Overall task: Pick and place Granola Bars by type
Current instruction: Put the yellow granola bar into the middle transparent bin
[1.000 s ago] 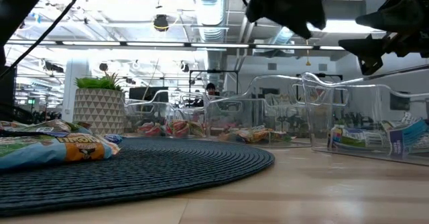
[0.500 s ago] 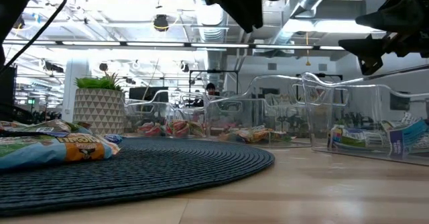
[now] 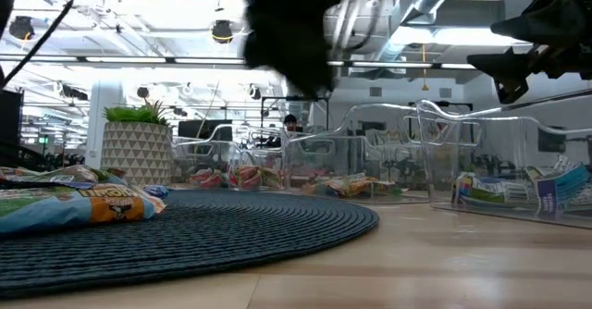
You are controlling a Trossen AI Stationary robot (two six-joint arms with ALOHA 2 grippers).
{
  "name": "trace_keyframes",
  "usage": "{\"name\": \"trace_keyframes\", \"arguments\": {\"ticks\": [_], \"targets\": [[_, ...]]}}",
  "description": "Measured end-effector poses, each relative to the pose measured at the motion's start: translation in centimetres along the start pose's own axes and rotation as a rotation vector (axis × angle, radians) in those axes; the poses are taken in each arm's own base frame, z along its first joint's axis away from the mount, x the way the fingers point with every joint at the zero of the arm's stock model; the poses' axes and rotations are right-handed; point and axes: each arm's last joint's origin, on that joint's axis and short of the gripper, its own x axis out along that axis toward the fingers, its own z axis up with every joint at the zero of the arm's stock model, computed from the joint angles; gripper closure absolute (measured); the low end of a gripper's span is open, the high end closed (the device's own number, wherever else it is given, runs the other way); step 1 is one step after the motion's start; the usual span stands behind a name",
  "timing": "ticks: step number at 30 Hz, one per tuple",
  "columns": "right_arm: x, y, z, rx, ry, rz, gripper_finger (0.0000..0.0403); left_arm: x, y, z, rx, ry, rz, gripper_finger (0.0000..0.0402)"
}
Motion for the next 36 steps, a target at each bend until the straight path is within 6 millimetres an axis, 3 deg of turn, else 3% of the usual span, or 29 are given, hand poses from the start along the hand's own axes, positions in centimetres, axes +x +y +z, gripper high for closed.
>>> {"name": "trace_keyframes", "arguments": {"ticks": [4, 9, 12, 17, 27, 36], "targets": [[0.0, 0.0, 0.0, 0.000, 0.001, 0.000, 0.0159, -1.6, 2.0, -3.2, -0.162, -0.007, -0.002, 0.0251], [0.0, 0.0, 0.0, 0.000, -0.001, 0.000, 0.0159, -3.3, 4.1, -7.0, -0.508, 0.044, 0.015, 0.0251], [0.0, 0.0, 0.0, 0.000, 0.000, 0.000, 0.0159, -4.3, 4.4, -9.0, -0.675, 0.079, 0.005, 0.0251], [0.0, 0.0, 0.0, 0.000, 0.000, 0.000, 0.0159, -4.5, 4.2, -12.5, -0.796, 0.226, 0.061, 0.0251], [0.0, 0.0, 0.0, 0.000, 0.000, 0.000, 0.0159, -5.7, 2.0, -15.0, -0.928, 0.407, 0.071, 0.0251], [0.0, 0.0, 0.0, 0.000, 0.000, 0.000, 0.0159, -4.7, 1.3, -15.5, -0.963, 0.452, 0.084, 0.0251]]}}
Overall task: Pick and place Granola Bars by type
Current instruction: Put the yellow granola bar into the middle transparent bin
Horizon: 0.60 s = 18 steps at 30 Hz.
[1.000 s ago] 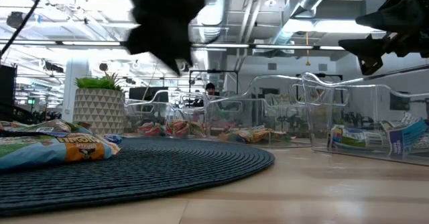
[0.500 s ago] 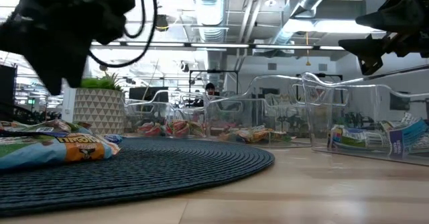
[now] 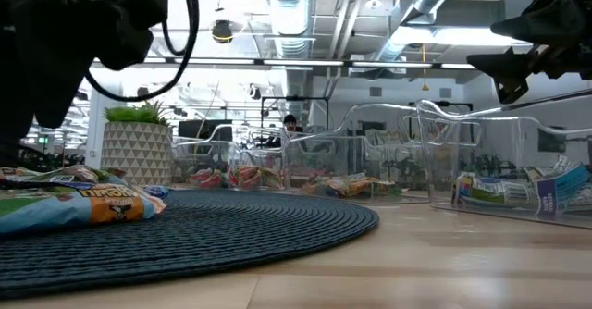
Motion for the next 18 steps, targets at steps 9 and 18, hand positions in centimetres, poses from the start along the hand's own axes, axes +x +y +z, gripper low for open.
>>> {"name": "trace_keyframes", "arguments": {"ticks": [9, 18], "targets": [[0.0, 0.0, 0.0, 0.000, 0.002, -0.001, 0.0159, 1.6, -0.4, 0.1, 0.032, 0.000, 0.026, 0.0251], [0.0, 0.0, 0.0, 0.000, 0.001, 0.000, 0.0159, 3.5, -1.1, 0.5, 0.040, 0.017, 0.030, 0.0251]]}}
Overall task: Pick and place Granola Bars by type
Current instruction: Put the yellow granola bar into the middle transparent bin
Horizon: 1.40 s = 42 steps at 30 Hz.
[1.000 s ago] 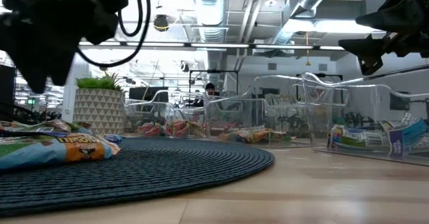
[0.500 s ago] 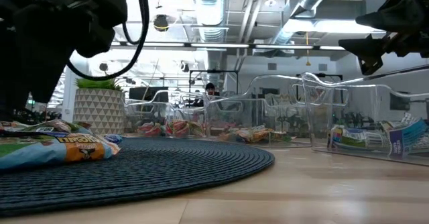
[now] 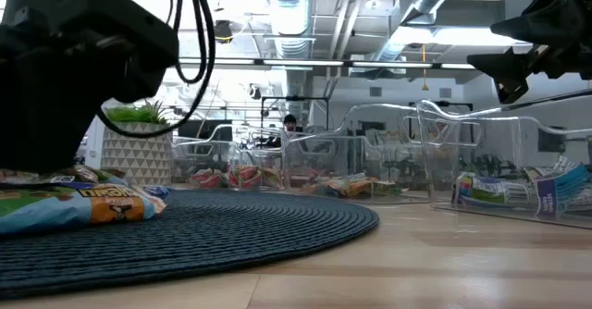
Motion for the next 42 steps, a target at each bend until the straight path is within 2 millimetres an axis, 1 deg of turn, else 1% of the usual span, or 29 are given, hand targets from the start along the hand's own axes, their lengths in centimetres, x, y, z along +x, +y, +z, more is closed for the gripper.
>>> {"name": "trace_keyframes", "arguments": {"ticks": [2, 6, 14, 17, 26, 29, 32, 37, 42], "targets": [[0.0, 0.0, 0.0, 0.000, -0.003, 0.001, 0.0159, 0.5, -0.2, 0.0, 0.009, 0.011, 0.001, 0.0251], [0.0, 0.0, 0.0, 0.000, -0.001, 0.000, 0.0159, 0.9, -0.3, 0.2, 0.012, 0.012, 0.003, 0.0251], [0.0, 0.0, 0.0, 0.000, -0.001, 0.000, 0.0159, 0.8, -0.2, 0.2, 0.032, 0.009, 0.008, 0.0254], [0.0, 0.0, 0.0, 0.000, -0.001, 0.000, 0.0159, 0.8, -0.2, 0.2, 0.038, 0.009, 0.009, 0.0272], [0.0, 0.0, 0.0, 0.000, -0.001, 0.000, 0.0159, 0.8, -0.3, 0.2, 0.108, 0.004, 0.000, 0.0353], [0.0, 0.0, 0.0, 0.000, -0.001, 0.000, 0.0159, 0.8, -0.6, 0.3, 0.122, 0.007, -0.031, 0.0369], [0.0, 0.0, 0.0, 0.000, -0.001, 0.000, 0.0159, 0.7, -1.1, 0.3, 0.152, 0.011, -0.086, 0.0376], [0.0, 0.0, 0.0, 0.000, -0.001, 0.001, 0.0159, -0.4, -1.9, 0.8, 0.201, -0.032, -0.193, 0.0377], [0.0, 0.0, 0.0, 0.000, -0.001, 0.000, 0.0159, -2.6, -2.4, 1.9, 0.257, -0.133, -0.308, 0.0378]]}}
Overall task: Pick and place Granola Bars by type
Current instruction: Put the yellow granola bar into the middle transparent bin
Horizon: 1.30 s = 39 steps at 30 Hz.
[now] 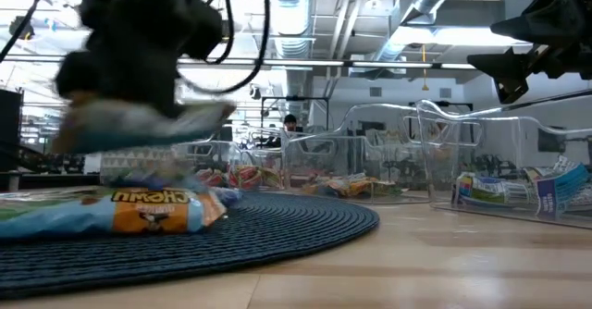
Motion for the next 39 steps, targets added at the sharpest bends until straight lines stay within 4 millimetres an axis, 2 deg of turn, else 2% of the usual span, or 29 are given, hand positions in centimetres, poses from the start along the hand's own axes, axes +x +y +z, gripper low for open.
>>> {"name": "trace_keyframes", "arguments": {"ticks": [6, 15, 23, 29, 32, 39], "targets": [[0.0, 0.0, 0.0, 0.000, 0.000, 0.000, 0.0159, -2.1, -0.9, 2.8, 0.088, -0.206, -0.126, 0.0378], [0.0, 0.0, 0.0, 0.000, 0.000, 0.000, 0.0159, -4.0, -1.6, 8.9, 0.144, -0.518, -0.289, 0.0378], [0.0, 0.0, 0.0, 0.000, 0.000, 0.000, 0.0159, -6.2, -1.0, 14.1, 0.156, -0.753, -0.405, 0.0378], [0.0, 0.0, 0.0, 0.000, 0.000, 0.000, 0.0159, -7.0, 0.2, 16.4, 0.186, -0.845, -0.366, 0.0378], [0.0, 0.0, 0.0, 0.000, -0.001, 0.000, 0.0159, -7.2, 0.7, 17.1, 0.271, -0.860, -0.326, 0.0378], [0.0, 0.0, 0.0, 0.000, -0.001, 0.000, 0.0159, -7.4, 0.2, 20.0, 0.493, -0.754, -0.093, 0.0386]]}}
